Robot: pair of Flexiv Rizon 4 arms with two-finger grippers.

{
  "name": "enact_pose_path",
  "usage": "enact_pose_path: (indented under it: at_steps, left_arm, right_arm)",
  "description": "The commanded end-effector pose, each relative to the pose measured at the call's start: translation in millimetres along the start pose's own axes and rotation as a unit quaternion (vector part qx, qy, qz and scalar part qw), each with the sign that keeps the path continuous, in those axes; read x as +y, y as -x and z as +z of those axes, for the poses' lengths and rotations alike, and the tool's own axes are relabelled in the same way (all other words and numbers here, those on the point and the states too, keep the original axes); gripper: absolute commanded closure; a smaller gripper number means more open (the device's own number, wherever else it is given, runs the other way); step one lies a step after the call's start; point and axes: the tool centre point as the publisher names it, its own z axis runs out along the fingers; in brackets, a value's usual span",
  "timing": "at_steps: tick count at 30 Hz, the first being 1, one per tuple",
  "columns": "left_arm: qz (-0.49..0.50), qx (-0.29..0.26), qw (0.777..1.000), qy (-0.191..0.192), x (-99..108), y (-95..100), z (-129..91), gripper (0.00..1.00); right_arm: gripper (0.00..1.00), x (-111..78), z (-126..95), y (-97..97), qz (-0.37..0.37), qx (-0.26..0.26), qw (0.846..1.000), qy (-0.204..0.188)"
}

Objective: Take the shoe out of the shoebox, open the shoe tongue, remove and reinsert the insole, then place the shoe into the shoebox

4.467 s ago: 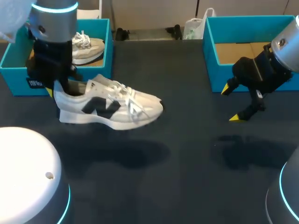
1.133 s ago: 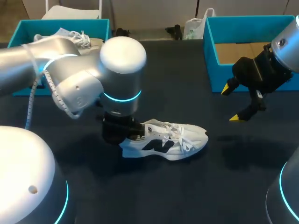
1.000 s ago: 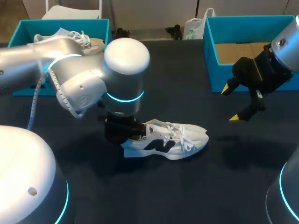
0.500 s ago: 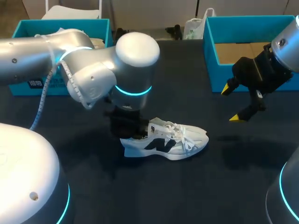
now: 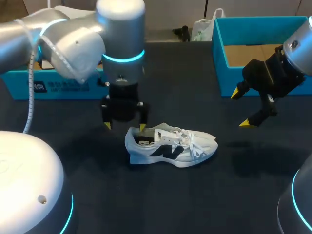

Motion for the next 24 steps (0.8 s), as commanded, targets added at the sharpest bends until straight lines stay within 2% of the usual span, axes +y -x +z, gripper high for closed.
enact_pose_path:
  at_steps: [1,7,14,21,24]
  left_arm:
    - [-0.042,-0.043,0.998,-0.027,-5.1,-10.9,-29.1,0.00]
    - [-0.147,-0.082,0.983,-0.077,-11.0,-19.5,-44.1,0.00]
    - [-0.202,-0.106,0.966,-0.119,-16.5,-34.3,-41.7,0.00]
    - [-0.281,-0.139,0.926,-0.209,-22.3,-56.5,-35.9,0.00]
    - [-0.281,-0.139,0.926,-0.209,-22.3,-56.5,-35.9,0.00]
  right_arm:
    - [0.00,0.3,0.9,-0.6,0.000,-0.001,1.000,-0.001]
    - [0.00,0.3,0.9,-0.6,0.000,-0.001,1.000,-0.001]
    - [0.00,0.3,0.9,-0.6,0.000,-0.001,1.000,-0.001]
    - [0.00,0.3,0.9,-0.6,0.000,-0.001,1.000,-0.001]
    - [0.00,0.3,0.9,-0.6,0.000,-0.001,1.000,-0.001]
